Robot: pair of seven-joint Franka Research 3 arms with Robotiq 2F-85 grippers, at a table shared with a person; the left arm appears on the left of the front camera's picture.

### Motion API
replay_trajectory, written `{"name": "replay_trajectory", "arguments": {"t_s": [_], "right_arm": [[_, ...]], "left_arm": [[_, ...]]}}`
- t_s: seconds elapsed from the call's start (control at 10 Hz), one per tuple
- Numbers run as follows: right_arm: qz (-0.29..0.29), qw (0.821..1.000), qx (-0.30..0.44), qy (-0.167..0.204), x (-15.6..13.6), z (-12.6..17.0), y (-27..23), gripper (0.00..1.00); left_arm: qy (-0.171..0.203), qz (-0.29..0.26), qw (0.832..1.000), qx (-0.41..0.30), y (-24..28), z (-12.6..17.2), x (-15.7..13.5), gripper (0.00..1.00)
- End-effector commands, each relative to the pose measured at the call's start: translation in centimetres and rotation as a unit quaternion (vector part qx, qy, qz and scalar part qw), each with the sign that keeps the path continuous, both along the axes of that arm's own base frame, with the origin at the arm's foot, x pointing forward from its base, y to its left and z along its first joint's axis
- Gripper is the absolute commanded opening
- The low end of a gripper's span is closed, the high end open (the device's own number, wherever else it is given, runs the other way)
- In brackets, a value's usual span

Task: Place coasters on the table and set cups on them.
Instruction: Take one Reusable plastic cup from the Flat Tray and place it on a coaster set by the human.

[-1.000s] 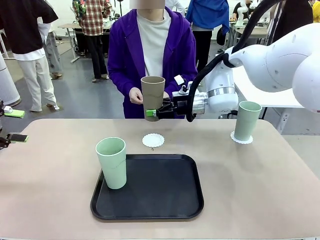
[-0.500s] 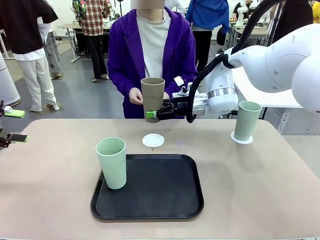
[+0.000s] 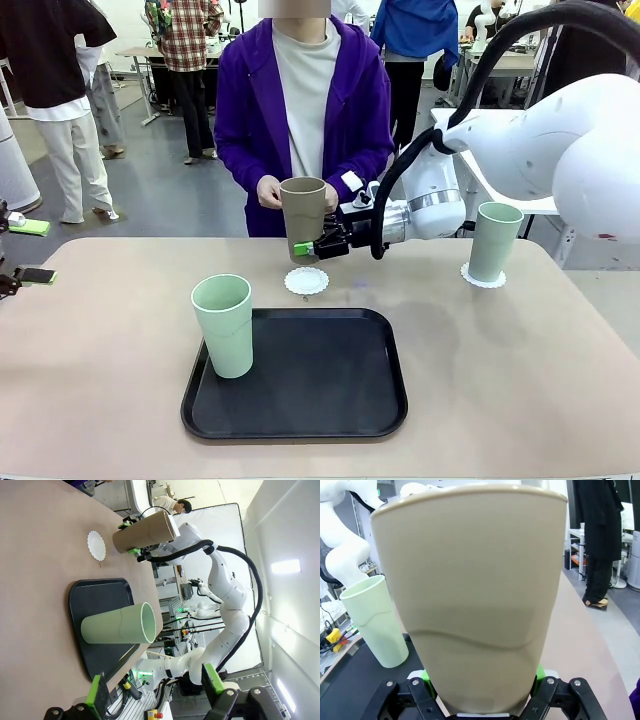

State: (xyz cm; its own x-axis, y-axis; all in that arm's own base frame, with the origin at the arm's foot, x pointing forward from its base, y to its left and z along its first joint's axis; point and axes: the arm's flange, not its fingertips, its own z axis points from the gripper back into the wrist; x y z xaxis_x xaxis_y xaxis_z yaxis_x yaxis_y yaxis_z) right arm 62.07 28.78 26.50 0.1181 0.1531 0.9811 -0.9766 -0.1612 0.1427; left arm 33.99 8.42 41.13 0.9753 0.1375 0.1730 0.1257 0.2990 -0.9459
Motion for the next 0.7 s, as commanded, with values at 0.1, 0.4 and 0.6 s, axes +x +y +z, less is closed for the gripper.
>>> {"name": "replay_trajectory", "arguments": {"t_s": [0.1,0.4,0.6], "right_arm": [[0.017,1.000,-0.003,0.010,2.3,-1.3,0.1,0.78],[0.030,0.999,-0.009,0.006,2.5,-3.2,0.1,0.78],[0.034,0.999,-0.012,-0.001,2.6,-3.9,0.0,0.78]], "left_arm": [[-0.008,0.000,1.000,-0.004,0.1,0.0,-0.1,1.00],[-0.008,0.000,1.000,-0.004,0.1,0.0,-0.1,1.00],[-0.008,0.000,1.000,-0.004,0.1,0.0,-0.1,1.00]]}}
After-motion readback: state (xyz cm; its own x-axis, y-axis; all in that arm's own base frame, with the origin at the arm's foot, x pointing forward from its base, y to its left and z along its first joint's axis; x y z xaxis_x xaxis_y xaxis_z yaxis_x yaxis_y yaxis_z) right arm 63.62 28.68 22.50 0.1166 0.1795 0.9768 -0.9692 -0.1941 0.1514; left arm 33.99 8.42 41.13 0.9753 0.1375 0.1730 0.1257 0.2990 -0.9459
